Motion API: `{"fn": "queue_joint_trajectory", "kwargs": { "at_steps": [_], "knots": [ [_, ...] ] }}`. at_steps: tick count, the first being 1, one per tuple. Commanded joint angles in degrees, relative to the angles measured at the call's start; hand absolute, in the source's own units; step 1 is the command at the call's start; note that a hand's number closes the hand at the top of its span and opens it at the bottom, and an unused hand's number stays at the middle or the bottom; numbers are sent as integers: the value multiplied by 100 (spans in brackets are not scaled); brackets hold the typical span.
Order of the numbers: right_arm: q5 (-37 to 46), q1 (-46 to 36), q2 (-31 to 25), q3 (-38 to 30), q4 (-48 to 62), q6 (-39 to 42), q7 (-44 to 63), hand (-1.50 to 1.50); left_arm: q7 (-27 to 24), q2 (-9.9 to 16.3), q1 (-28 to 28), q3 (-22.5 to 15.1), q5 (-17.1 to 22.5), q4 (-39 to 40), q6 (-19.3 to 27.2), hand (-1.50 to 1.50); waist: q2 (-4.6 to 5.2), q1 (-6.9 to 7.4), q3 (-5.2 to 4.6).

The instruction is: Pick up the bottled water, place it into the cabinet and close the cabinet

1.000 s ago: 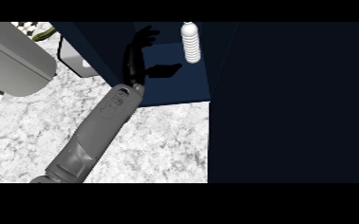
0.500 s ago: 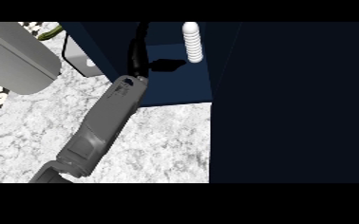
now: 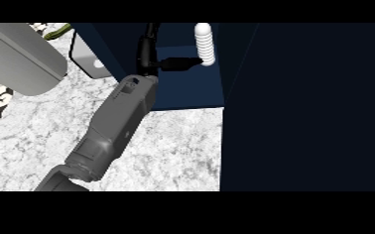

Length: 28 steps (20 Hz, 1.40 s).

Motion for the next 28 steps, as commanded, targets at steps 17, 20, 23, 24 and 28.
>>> {"fn": "queue_joint_trajectory", "kwargs": {
  "at_steps": [17,20,23,24,28],
  "knots": [
    [143,427,-111,59,-194,-162,-19,-150,112,269,1876,-610,634,-2614,-1390,-150,-152,499,-16],
    [-115,253,-71,-172,-195,-217,99,-150,458,154,2322,-893,656,-3341,-1253,-150,-155,549,-14],
    [182,530,42,292,-273,-266,-43,-150,712,387,2857,-972,831,-4082,-1413,-150,-163,544,-17],
    [-30,555,-176,35,-741,-225,190,-150,894,247,2936,-1118,762,-4536,-1159,-150,-163,522,-17],
    [219,581,-81,287,-423,-274,55,-150,1582,156,3895,-1765,526,-6252,-646,-150,-152,498,-14]
  ]
}}
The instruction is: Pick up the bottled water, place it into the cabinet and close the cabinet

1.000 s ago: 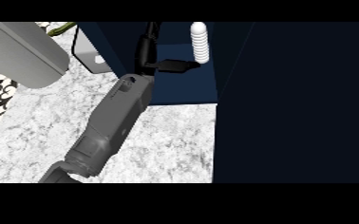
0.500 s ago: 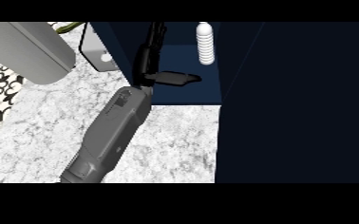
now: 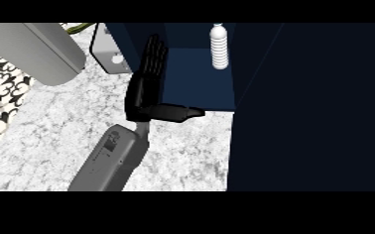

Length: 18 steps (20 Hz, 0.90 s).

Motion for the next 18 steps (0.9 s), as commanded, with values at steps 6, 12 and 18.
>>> {"fn": "queue_joint_trajectory", "kwargs": {
  "at_steps": [6,12,18],
  "knots": [
    [97,13,-123,83,-137,-1,-12,-150,942,619,2309,-735,-75,-3510,264,-150,31,-66,-10],
    [741,-102,-524,566,-312,212,276,150,789,714,3206,-1263,-331,-4197,224,-150,47,-110,-13],
    [1343,-329,-899,1208,-404,556,622,150,652,1258,4263,-1007,-176,-5332,153,-150,35,-52,-16]
  ]
}}
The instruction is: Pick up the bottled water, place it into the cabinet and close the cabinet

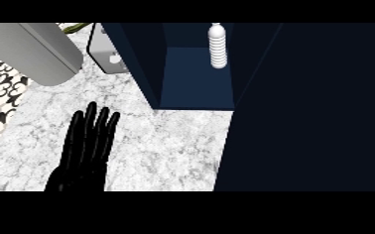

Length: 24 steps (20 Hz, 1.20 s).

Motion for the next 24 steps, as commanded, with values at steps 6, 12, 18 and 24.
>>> {"fn": "queue_joint_trajectory", "kwargs": {
  "at_steps": [6,12,18,24],
  "knots": [
    [711,-42,-405,1177,-476,446,356,150,-772,695,1673,636,391,-992,-492,-150,-19,12,-10],
    [1508,-522,79,2039,-578,86,931,150,-1056,937,2417,1097,965,-1299,-1066,-150,-19,20,-12],
    [1636,-893,536,2385,-666,-70,1678,150,-1261,1171,3203,1675,1615,-1433,-1762,-150,-25,119,-22],
    [964,-1765,1318,2132,-126,-327,2327,150,-1375,1438,3377,2525,2209,-1396,-2367,-150,24,196,-21]
  ]
}}
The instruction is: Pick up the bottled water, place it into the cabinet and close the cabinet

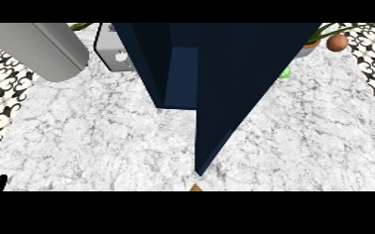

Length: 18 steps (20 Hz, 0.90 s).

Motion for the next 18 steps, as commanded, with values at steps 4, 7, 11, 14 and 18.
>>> {"fn": "queue_joint_trajectory", "kwargs": {
  "at_steps": [4,7,11,14,18],
  "knots": [
    [-501,-1532,699,818,713,-1087,1113,150,-327,101,557,809,713,74,-848,-150,35,-6,6],
    [-941,-2613,708,371,983,-1565,1497,150,-228,147,721,1098,1063,18,-1070,-150,44,-3,9],
    [-1550,-3539,713,-120,1831,-1906,1427,150,-415,243,891,1635,1451,454,-1808,-150,39,-5,9],
    [-2150,-4124,714,-840,2127,-1910,1537,150,-339,107,1221,1824,1552,311,-1978,-150,35,-47,17],
    [-2934,-4920,715,-1480,2781,-1938,1475,150,-289,-51,1429,1956,1585,189,-2228,-150,36,-28,20]
  ]
}}
